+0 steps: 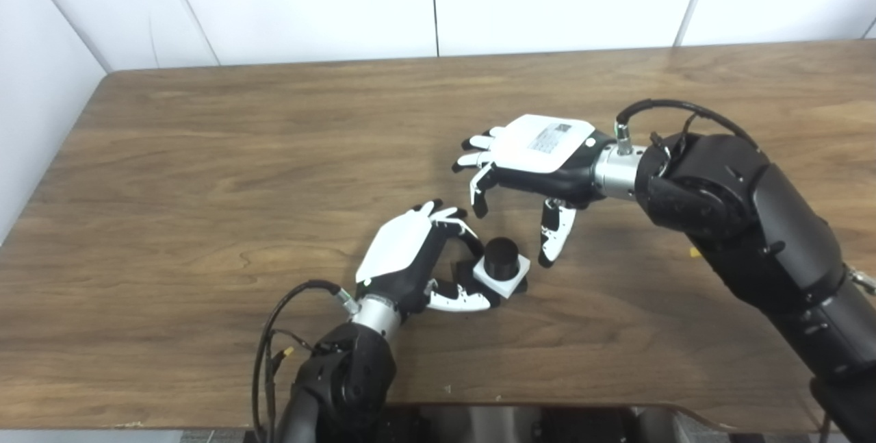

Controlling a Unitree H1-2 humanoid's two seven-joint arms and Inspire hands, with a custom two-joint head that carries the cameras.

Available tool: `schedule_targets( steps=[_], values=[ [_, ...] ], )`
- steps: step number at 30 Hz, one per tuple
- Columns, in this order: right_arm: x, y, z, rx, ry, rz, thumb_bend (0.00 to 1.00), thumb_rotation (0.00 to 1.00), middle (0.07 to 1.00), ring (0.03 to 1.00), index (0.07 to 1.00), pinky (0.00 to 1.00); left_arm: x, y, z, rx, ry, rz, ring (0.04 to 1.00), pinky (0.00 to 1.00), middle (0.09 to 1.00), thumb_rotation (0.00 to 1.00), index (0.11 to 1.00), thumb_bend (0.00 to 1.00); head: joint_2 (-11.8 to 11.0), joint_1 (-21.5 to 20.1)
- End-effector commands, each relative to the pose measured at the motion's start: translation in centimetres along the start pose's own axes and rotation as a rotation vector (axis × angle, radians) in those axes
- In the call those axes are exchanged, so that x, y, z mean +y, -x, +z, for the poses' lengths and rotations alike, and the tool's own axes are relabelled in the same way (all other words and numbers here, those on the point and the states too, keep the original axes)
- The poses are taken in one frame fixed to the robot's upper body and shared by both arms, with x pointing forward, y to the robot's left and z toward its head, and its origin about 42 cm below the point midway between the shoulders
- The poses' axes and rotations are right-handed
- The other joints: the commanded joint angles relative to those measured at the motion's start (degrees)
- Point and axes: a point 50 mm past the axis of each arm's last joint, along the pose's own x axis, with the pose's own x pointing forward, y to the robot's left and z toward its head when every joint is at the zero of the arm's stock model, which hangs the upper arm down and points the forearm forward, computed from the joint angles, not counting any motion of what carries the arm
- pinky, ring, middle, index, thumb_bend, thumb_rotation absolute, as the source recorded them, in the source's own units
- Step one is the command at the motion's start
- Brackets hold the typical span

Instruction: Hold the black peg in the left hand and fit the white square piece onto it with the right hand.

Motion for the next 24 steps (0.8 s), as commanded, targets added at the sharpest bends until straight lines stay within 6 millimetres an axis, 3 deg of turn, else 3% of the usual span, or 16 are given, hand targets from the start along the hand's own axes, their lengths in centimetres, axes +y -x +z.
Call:
schedule_targets(
  steps=[1,24],
  values=[
    [-2.2,0.5,-0.4,0.011,0.032,-0.078,0.94,0.14,0.938,1.000,0.656,0.98,0.4,0.1,-0.8,0.060,-0.002,-0.012,1.000,1.00,0.902,0.27,0.730,0.80,-0.08,0.03],
    [-2.6,0.9,-1.4,0.046,0.010,-0.112,0.93,0.14,0.947,1.000,0.652,0.98,4.8,1.4,-0.2,0.068,0.083,-0.108,1.000,1.00,0.939,0.38,0.856,0.84,-0.43,0.43]
  ],
)
